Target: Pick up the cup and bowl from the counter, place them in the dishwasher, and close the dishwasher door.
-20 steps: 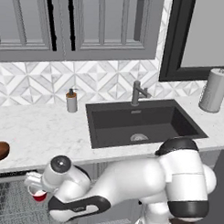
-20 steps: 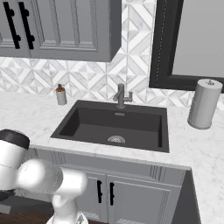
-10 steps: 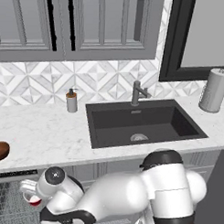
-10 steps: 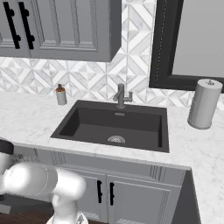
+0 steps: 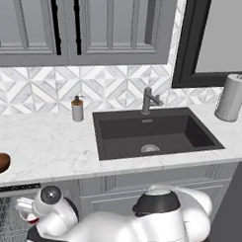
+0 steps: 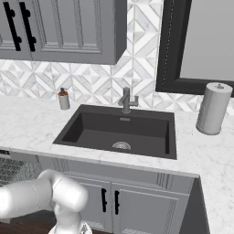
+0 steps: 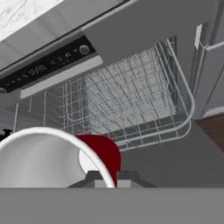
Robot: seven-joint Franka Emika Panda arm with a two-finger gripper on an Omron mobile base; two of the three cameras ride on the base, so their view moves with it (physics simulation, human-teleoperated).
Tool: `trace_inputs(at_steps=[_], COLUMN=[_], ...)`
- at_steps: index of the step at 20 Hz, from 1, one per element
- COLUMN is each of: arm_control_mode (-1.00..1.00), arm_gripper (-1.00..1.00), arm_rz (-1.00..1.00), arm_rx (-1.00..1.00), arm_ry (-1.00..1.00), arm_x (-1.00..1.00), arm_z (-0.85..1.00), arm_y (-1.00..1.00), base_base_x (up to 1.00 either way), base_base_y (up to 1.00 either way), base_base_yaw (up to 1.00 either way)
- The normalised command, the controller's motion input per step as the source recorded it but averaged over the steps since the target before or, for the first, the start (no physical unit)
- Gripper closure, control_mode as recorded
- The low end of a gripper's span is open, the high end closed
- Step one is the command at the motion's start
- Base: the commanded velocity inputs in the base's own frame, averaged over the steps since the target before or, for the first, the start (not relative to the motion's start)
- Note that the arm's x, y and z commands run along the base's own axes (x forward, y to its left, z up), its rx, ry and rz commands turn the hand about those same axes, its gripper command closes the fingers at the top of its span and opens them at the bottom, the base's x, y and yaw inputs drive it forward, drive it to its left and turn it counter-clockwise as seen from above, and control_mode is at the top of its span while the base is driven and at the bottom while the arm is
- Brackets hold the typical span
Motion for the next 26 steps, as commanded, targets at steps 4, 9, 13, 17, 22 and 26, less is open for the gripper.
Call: trace_inputs(at_steps=[4,9,13,17,22,26], arm_control_mode=[-1.0,-1.0,-1.0,-1.0,-1.0,-1.0], arm_gripper=[1.0,1.0,1.0,1.0,1.0,1.0], arm_rz=[0.0,0.01,0.18,0.27,0.13,0.0], arm_rx=[-0.03,-0.02,0.0,0.0,-0.01,-0.04], arm_ry=[0.0,0.0,0.0,0.0,-0.01,0.0], arm_x=[0.35,0.38,0.15,0.03,0.04,0.29], arm_z=[-0.08,-0.21,-0.33,-0.32,-0.07,-0.01], arm_y=[0.23,0.28,0.18,0.11,0.01,0.12], base_base_x=[0.0,0.0,0.0,0.0,0.0,0.0], base_base_y=[0.0,0.0,0.0,0.0,0.0,0.0], base_base_yaw=[0.0,0.0,0.0,0.0,0.0,0.0])
